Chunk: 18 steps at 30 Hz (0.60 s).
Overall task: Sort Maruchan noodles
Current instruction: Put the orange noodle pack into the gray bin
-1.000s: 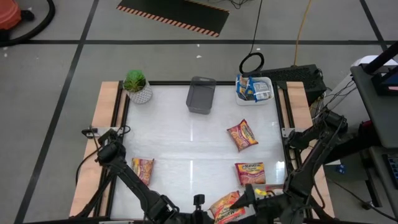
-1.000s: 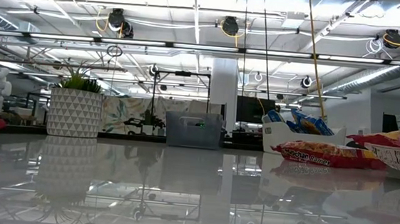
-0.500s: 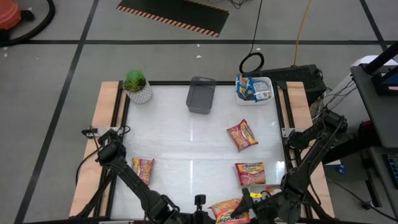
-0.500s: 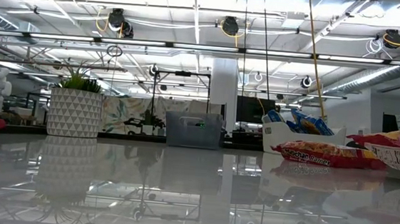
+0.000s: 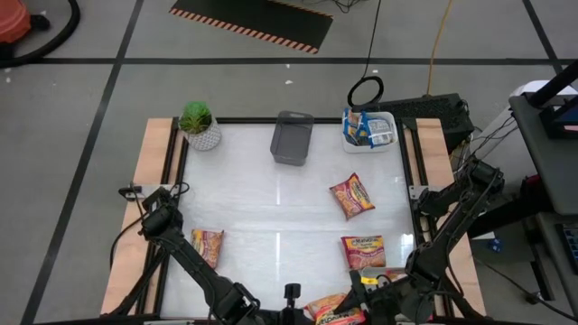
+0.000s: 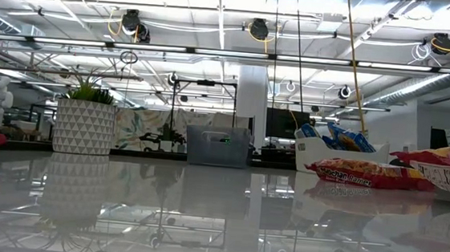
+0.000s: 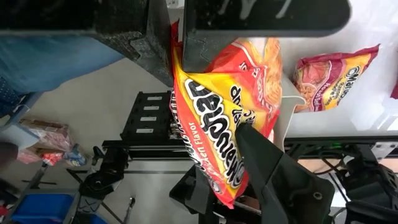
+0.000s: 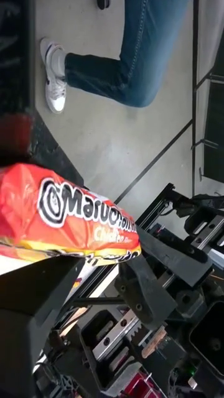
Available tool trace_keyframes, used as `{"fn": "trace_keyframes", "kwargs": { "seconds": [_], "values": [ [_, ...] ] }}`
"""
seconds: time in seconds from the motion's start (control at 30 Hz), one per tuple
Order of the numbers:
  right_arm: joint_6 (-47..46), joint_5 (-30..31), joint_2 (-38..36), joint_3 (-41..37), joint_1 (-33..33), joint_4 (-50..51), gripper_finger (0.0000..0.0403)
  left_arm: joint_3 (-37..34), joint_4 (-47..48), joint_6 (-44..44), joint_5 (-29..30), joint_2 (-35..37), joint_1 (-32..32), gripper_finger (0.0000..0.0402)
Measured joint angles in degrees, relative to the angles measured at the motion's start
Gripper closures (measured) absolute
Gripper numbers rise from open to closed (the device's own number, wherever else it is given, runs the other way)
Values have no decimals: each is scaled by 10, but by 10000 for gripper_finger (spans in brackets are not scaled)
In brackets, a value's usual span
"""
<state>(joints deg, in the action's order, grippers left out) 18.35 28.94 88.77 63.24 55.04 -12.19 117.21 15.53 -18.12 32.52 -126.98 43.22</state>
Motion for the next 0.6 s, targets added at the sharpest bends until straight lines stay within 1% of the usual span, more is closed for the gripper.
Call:
{"fn": "trace_keyframes", "kwargs": {
  "seconds": [0.17, 0.27, 0.33, 0.53, 0.6],
  "values": [
    [8, 4, 0, 0, 1, 1, 253, 0, 0, -3, -1, 0, 0, 380],
    [8, 5, -1, 0, 1, 1, 263, 0, 0, -7, -2, 0, 0, 380],
    [8, 4, -2, 0, 1, 2, 267, 0, 0, -18, -5, 0, 0, 380],
    [8, -4, -2, 0, 1, 4, 271, 0, 0, -80, -47, 0, 0, 380],
    [8, -4, -2, 0, 1, 4, 271, 0, 0, -82, -49, 0, 0, 380]
  ]
}}
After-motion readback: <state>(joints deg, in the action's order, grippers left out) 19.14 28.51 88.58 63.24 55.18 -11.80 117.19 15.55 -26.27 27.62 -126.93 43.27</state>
